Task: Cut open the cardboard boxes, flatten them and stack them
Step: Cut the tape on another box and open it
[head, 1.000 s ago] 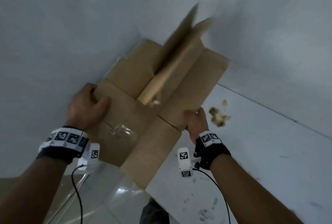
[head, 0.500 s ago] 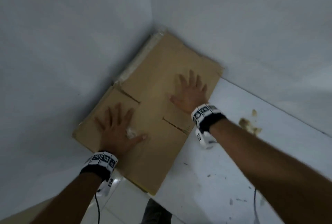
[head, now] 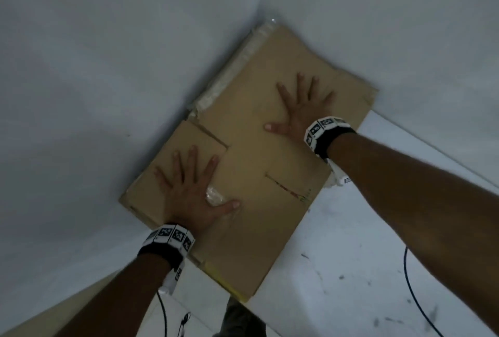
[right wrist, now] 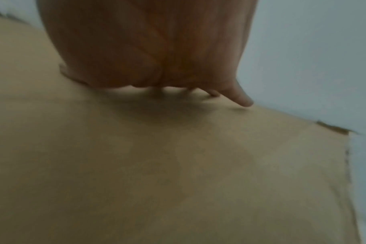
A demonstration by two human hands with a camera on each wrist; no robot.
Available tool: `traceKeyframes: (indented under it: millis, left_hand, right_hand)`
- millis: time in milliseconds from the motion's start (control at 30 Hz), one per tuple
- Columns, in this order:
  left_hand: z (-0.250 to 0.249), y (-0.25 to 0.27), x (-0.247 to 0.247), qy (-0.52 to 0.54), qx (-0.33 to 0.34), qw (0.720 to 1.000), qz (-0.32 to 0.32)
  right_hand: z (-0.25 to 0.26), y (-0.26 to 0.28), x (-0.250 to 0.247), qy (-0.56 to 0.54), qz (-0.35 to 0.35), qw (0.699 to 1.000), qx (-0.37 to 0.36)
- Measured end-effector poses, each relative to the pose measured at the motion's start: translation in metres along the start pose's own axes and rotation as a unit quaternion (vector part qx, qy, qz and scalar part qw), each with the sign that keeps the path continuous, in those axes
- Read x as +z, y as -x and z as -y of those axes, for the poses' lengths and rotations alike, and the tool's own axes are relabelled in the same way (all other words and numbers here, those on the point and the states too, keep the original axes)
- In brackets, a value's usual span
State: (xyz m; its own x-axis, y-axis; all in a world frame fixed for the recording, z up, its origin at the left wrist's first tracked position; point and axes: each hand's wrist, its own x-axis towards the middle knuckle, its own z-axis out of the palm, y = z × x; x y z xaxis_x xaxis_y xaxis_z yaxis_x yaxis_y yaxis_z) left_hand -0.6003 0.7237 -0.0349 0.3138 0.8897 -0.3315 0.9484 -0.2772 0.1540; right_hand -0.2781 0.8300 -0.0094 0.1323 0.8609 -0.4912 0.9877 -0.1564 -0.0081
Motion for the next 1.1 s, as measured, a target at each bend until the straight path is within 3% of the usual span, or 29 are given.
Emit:
traceKeyframes:
  millis: [100, 200, 300, 367, 400, 500, 600, 733, 833, 967, 1100]
  left_hand:
    - [-0.008, 0.008, -0.016, -0.008, -0.011, 1.0, 0.011]
    - [-0.029, 0.033, -0.031, 0.013, -0.02, 1.0, -0.011]
    - [-0.067, 0.066, -0.027, 0.022, 0.071, 0.996, -0.047]
    - [-0.096, 0.094, -0.011, 0.097, 0.123, 0.988, 0.006]
    - [-0.112, 0.111, -0.001, 0.108, 0.144, 0.982, 0.063]
    - [-0.155, 0.162, 0.046, 0.061, 0.23, 0.948, 0.212]
    - [-0.203, 0.205, 0.095, -0.052, 0.286, 0.891, 0.348]
    - [-0.278, 0.265, 0.148, -0.196, 0.312, 0.839, 0.401]
    - [-0.342, 0.324, 0.178, -0.226, 0.308, 0.833, 0.4]
    - [-0.431, 0.409, 0.225, -0.248, 0.345, 0.812, 0.4]
    - [-0.521, 0.495, 0.269, -0.251, 0.385, 0.764, 0.453]
  right_hand:
    - [0.022, 0.034, 0.004, -0.082, 0.01, 0.994, 0.071]
    - [0.023, 0.117, 0.03, -0.126, -0.088, 0.985, 0.081]
    - [0.0, 0.224, 0.09, -0.216, -0.104, 0.969, 0.058]
    - [-0.024, 0.296, 0.143, -0.272, -0.054, 0.955, 0.101]
    - [-0.038, 0.336, 0.17, -0.286, -0.021, 0.949, 0.129]
    - [-0.083, 0.459, 0.257, -0.321, 0.072, 0.924, 0.196]
    - [-0.121, 0.585, 0.35, -0.369, 0.119, 0.872, 0.297]
    - [-0.14, 0.751, 0.465, -0.466, 0.134, 0.748, 0.453]
    - [-0.137, 0.857, 0.54, -0.53, 0.148, 0.663, 0.508]
    - [-0.149, 0.95, 0.601, -0.568, 0.157, 0.601, 0.54]
    - [-0.189, 0.997, 0.641, -0.579, 0.142, 0.571, 0.565]
